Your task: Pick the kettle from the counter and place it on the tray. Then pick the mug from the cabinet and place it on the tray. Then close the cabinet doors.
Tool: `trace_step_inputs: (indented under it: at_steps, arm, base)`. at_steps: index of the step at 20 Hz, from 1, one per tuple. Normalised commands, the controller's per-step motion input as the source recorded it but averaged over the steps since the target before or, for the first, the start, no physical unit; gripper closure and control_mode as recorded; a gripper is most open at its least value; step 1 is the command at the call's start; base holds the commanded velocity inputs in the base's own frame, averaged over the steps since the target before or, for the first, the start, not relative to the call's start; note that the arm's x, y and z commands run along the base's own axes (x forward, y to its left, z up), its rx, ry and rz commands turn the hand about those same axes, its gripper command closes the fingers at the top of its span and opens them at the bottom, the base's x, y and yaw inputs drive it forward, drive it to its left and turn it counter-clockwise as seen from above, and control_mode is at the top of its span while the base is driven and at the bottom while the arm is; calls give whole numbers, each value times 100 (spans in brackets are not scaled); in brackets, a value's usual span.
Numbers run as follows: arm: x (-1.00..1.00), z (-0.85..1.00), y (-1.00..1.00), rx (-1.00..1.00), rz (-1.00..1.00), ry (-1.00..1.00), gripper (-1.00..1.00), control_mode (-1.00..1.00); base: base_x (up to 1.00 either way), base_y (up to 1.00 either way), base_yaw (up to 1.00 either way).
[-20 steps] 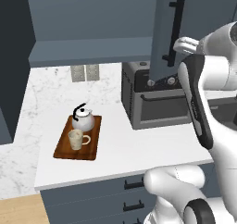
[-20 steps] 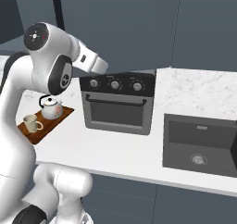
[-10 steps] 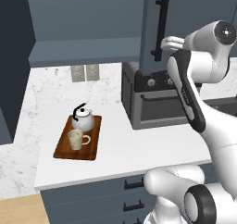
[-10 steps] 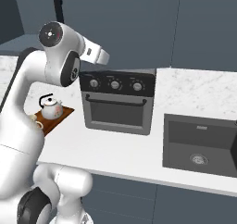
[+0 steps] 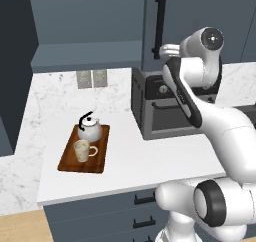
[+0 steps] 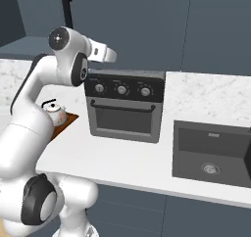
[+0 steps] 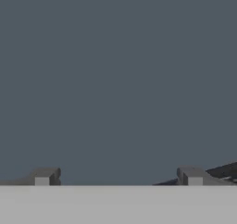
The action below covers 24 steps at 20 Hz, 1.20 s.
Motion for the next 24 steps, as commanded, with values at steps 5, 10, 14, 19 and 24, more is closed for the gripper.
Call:
trace_step_inputs:
  at_steps: [5,10,14,19,24]
  arm:
    - [60,-40,5,-21,0,0,-100,-100]
    - [51,-31,2,-16,0,0,-100,-100]
    - [27,-21,0,-8,0,0,-100,-100]
    - [5,-14,1,-1,0,0,-100,-100]
    - [-9,-5,13,0,0,0,-100,-100]
  base:
    - [0,0,0]
    - [0,0,0]
    - [0,0,0]
    - [0,0,0]
    - [0,0,0]
